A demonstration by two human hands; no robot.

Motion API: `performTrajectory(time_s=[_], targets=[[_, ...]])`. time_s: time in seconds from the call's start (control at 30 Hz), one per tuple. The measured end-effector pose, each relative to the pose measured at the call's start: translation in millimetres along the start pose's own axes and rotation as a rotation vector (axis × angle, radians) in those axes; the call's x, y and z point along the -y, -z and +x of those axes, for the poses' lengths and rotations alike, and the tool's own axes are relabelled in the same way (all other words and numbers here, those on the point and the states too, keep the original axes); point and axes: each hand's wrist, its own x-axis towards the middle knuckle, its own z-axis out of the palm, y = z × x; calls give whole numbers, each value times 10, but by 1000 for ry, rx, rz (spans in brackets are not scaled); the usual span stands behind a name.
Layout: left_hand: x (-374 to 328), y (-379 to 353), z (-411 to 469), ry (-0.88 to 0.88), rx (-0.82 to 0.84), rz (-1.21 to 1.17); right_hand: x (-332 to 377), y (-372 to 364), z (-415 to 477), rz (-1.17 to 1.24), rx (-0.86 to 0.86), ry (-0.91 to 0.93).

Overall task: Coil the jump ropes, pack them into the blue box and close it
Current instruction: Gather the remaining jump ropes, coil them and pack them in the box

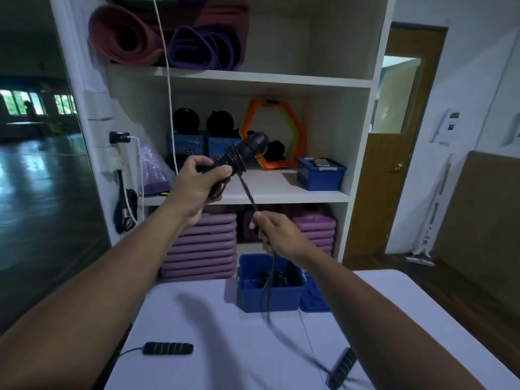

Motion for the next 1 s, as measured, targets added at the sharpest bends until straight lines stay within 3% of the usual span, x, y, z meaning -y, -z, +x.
performTrajectory(time_s=[0.07,0.13,0.27,0.37,0.47,0.57,0.67,0.83,1.0], targets=[[98,59,101,-111,-135,455,7,-34,19,-219,39,22],[139,153,136,-210,-105,875,29,21,18,-455,77,51],[212,308,96,-283,114,1150,175,181,-55,-722,75,160],[295,342,4,-263,310,1115,352,301,-5,-858,-47,248],[279,314,-167,-198,459,907,444,475,84,-814,-152,312],[128,199,-367,-129,588,737,476,587,155,-709,-81,313],[-58,103,-518,-66,622,514,409,598,133,-426,5,217],[-170,73,-571,-29,399,59,85,352,-83,38,-3,113],[-122,29,-235,-94,-70,77,-107,-127,-127,110,-15,-14]])
